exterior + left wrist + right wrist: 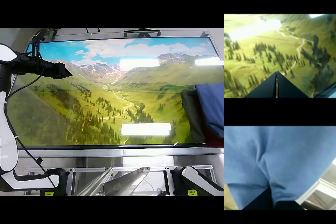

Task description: Fold the shirts.

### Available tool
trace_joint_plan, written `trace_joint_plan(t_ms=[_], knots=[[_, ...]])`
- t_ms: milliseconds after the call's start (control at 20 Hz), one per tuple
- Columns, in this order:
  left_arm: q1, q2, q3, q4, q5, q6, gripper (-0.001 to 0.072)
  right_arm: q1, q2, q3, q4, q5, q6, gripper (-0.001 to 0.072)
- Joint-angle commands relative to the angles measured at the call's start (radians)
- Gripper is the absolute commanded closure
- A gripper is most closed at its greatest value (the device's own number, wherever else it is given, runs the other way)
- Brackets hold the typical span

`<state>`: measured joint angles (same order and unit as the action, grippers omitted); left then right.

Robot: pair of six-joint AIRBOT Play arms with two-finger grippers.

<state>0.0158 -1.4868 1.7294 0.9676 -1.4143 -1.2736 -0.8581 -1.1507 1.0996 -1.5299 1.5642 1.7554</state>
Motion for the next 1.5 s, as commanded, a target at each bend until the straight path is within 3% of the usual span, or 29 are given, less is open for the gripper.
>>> trace_joint_plan(t_ms=[0,50,300,350,450,550,700,900,1150,1300,1450], knots=[[-0.016,-0.007,0.0,0.0,-0.001,0.002,0.0686,-0.009,0.011,-0.087,-0.048,0.001,-0.043,0.0341],[-0.016,-0.007,0.0,0.0,-0.001,0.002,0.0686,-0.009,0.01,-0.076,-0.067,0.024,-0.044,-0.0008],[-0.015,-0.005,0.029,-0.001,-0.002,0.002,0.0686,-0.005,-0.012,0.236,-0.119,0.256,0.015,0.0008],[-0.015,-0.005,0.058,-0.002,-0.01,0.001,0.0686,0.008,-0.012,0.315,-0.089,0.277,0.023,0.0069],[-0.015,-0.005,0.13,-0.002,-0.045,-0.017,0.0687,0.056,-0.009,0.435,-0.015,0.279,0.026,0.0476],[-0.015,0.003,0.197,-0.001,-0.08,-0.062,0.0686,0.133,0.008,0.486,0.077,0.241,0.032,0.0695],[-0.018,0.059,0.153,-0.003,-0.106,-0.134,0.0686,0.274,0.056,0.449,0.21,0.133,0.014,0.0698],[-0.109,0.253,-0.228,-0.002,-0.072,-0.172,0.0686,0.542,0.178,0.22,0.303,0.063,-0.084,0.0698],[-0.367,0.565,-0.865,-0.002,0.161,-0.238,0.0686,0.953,0.439,-0.28,0.318,-0.159,-0.034,0.0697],[-0.452,0.683,-1.044,-0.002,0.259,-0.291,0.0685,1.077,0.513,-0.418,0.342,-0.259,-0.011,0.0697],[-0.473,0.773,-1.101,-0.002,0.299,-0.334,0.0686,1.097,0.516,-0.424,0.353,-0.262,-0.013,0.0696]])
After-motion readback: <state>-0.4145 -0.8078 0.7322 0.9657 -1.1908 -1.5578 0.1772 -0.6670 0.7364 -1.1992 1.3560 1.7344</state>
